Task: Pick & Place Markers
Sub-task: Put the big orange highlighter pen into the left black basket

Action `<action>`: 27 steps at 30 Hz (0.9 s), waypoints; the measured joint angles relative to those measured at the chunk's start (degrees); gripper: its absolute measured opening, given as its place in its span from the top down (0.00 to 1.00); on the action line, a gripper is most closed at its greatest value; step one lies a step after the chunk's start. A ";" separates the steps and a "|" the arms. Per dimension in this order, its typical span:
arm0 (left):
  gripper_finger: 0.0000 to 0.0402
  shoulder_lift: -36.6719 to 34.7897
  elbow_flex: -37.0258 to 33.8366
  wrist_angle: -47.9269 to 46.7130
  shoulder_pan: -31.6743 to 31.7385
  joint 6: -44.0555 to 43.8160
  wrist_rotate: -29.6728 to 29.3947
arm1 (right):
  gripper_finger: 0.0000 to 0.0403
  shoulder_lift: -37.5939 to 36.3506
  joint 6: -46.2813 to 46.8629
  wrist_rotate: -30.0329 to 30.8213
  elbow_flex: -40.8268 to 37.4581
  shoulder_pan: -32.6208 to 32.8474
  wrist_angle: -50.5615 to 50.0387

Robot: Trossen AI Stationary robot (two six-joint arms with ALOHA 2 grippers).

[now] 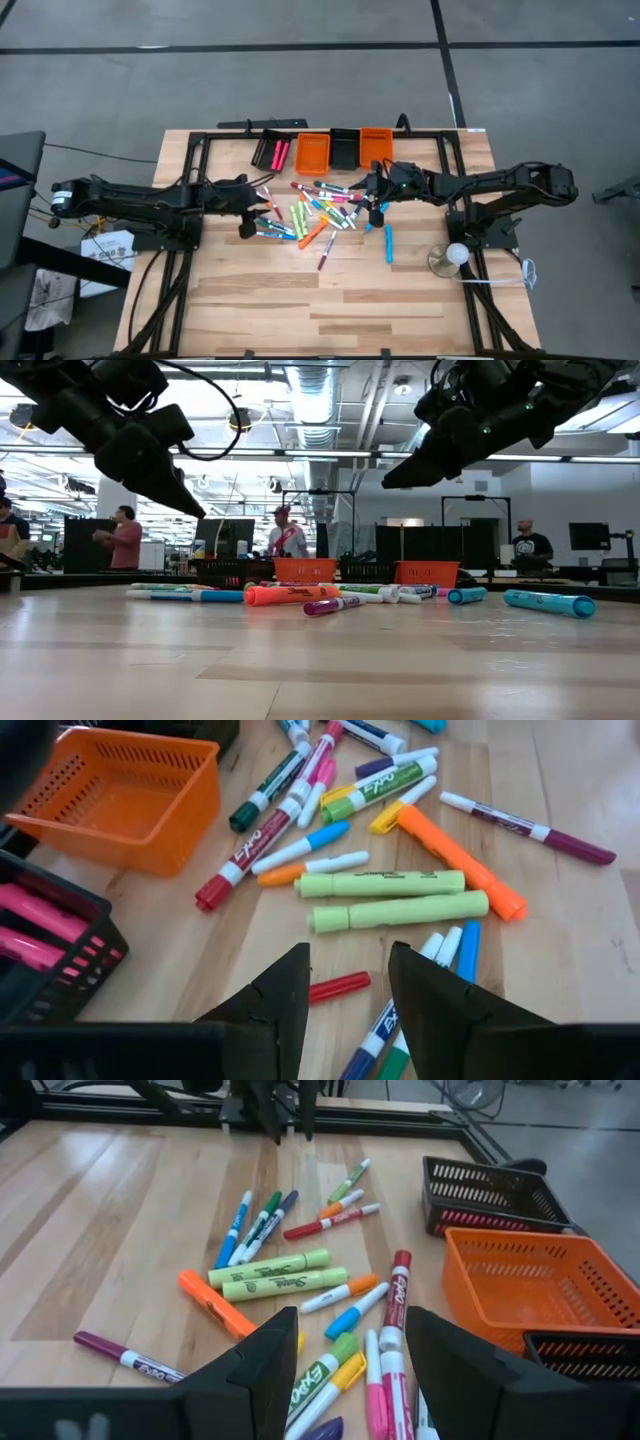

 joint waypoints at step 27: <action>0.66 -0.04 0.00 0.80 0.00 -0.97 0.03 | 0.56 0.04 -1.09 2.83 -0.17 -0.55 0.40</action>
